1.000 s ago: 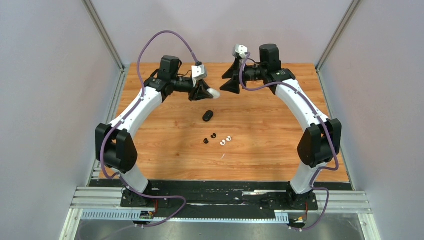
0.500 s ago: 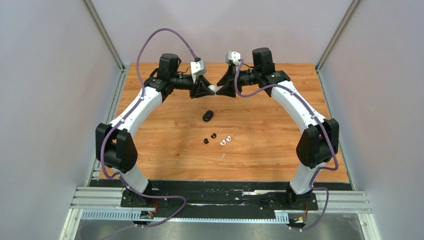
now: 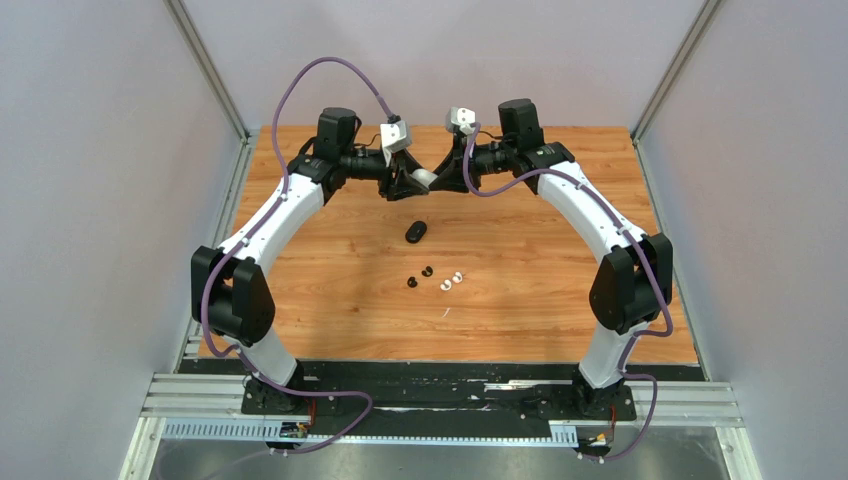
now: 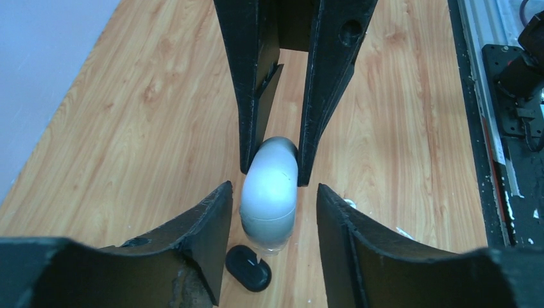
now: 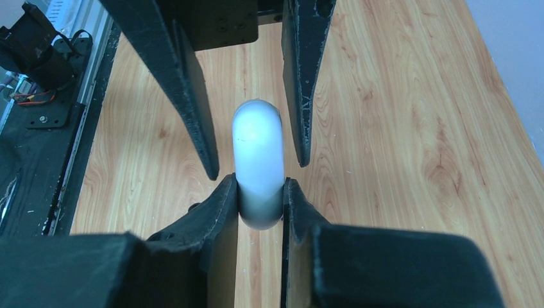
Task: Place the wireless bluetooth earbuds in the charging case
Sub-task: Open the charging case.
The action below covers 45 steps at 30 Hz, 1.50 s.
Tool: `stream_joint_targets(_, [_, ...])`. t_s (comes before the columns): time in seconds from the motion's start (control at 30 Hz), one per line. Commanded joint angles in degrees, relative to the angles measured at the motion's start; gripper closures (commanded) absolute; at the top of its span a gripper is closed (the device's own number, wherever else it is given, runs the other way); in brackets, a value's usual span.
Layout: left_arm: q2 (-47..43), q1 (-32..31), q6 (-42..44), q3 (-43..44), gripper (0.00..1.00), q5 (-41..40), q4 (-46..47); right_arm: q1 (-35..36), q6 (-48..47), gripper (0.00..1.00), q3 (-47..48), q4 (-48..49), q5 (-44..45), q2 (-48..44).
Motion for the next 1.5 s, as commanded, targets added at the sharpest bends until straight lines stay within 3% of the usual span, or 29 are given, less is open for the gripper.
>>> stream_joint_targets(0.0, [-2.77,0.69,1.08,0.55,0.41,-0.31,-3.20,0.09,-0.70,1.00,0.77,1.01,-0.16,-2.16])
stream_joint_targets(0.2, [-1.37,2.07,-2.49,0.92,0.49,2.57,-2.43,0.12,-0.01,1.00,0.41,1.70,-0.16,-2.56])
stream_joint_targets(0.47, [-0.05,2.12,-4.43,1.60,0.70,3.92,-1.05,0.14,0.41,1.00,0.55,2.04,-0.25,-2.29])
stream_joint_targets(0.63, [0.40,2.12,-7.09,1.45,0.56,4.24,1.15,0.18,0.83,0.99,0.57,2.37,-0.27,-2.13])
stream_joint_targets(0.77, [0.99,2.12,-8.42,1.70,0.55,4.69,2.34,0.17,1.29,0.98,0.56,2.66,-0.18,-1.92])
stream_joint_targets(0.83, [1.30,2.19,-8.63,1.96,0.58,5.08,2.35,0.17,1.69,0.98,0.60,2.85,-0.18,-1.82])
stream_joint_targets(1.0, [1.64,2.12,-8.57,2.13,0.79,5.93,2.44,0.17,1.87,0.97,0.47,3.18,0.08,-1.66])
stream_joint_targets(1.13, [1.47,2.17,-6.65,1.87,0.99,6.99,2.38,0.17,3.43,0.84,0.66,3.83,1.56,-1.21])
stream_joint_targets(1.23, [1.23,2.13,-4.37,1.96,1.00,7.40,0.42,-0.14,6.36,0.65,1.03,5.73,4.65,-1.10])
stream_joint_targets(1.47, [1.82,2.12,1.87,3.87,1.00,7.73,-5.75,-2.57,8.86,0.58,2.97,7.84,6.57,-0.83])
